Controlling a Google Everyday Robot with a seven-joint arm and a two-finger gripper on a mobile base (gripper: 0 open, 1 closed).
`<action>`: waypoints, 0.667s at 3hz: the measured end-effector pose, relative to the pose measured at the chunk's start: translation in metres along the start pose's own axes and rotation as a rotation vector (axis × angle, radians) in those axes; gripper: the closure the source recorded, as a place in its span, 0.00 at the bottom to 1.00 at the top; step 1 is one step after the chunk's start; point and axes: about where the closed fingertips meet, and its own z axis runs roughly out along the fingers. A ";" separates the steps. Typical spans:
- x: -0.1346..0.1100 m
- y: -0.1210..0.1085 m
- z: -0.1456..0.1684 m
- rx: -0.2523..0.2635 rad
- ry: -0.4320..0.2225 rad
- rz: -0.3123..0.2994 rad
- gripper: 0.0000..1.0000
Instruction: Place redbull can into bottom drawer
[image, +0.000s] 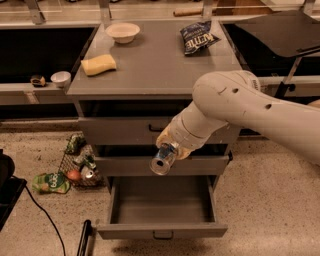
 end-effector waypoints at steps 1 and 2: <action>0.009 0.022 0.025 -0.011 -0.014 0.046 1.00; 0.023 0.070 0.071 -0.017 -0.028 0.154 1.00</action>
Offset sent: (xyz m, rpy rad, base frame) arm 0.0160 -0.0746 -0.1726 0.0802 0.1424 -0.2491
